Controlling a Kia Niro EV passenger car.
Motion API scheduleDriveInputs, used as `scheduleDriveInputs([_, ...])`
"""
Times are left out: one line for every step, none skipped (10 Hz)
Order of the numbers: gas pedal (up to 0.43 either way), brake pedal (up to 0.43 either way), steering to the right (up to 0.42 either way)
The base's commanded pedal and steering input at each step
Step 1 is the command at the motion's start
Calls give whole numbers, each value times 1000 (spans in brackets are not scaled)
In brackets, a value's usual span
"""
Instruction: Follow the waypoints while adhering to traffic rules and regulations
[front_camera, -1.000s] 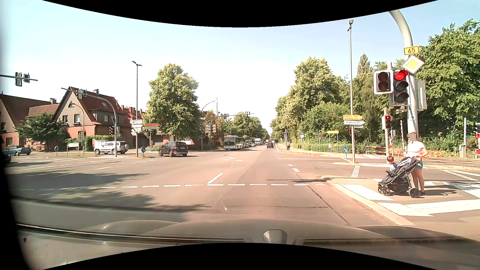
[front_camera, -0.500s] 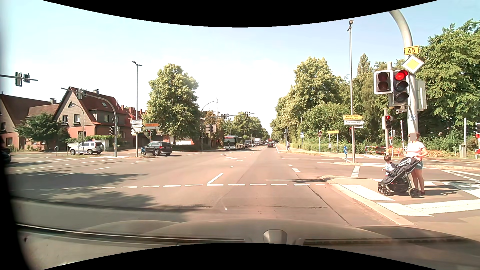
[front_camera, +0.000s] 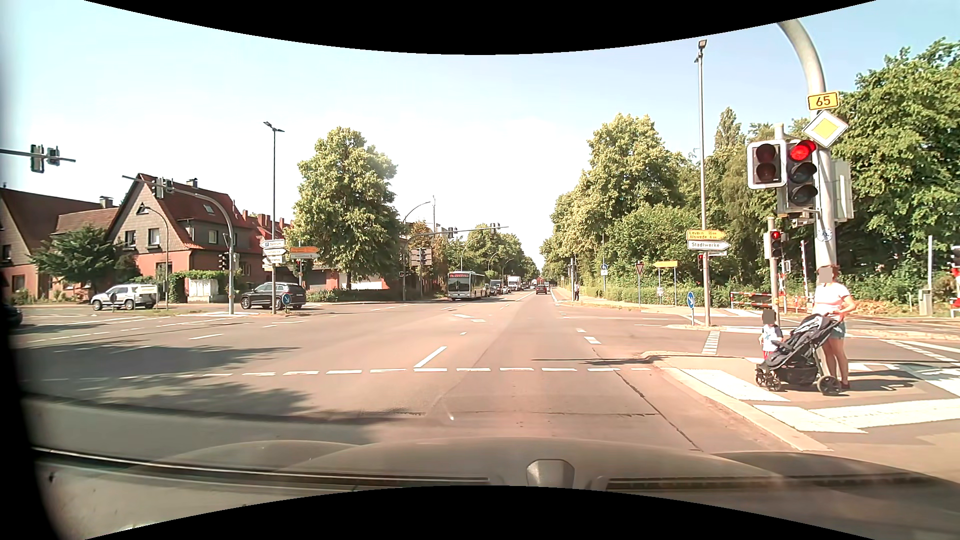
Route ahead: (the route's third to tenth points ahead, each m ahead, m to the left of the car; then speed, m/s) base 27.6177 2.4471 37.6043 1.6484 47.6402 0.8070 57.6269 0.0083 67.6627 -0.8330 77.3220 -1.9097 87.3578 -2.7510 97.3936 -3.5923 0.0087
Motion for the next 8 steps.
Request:
scheduleDriveInputs([0,250,16])
scheduleDriveInputs([0,256,16])
scheduleDriveInputs([0,250,16])
scheduleDriveInputs([0,256,16])
scheduleDriveInputs([0,256,16])
scheduleDriveInputs([0,250,16])
scheduleDriveInputs([0,256,16])
scheduleDriveInputs([0,256,16])
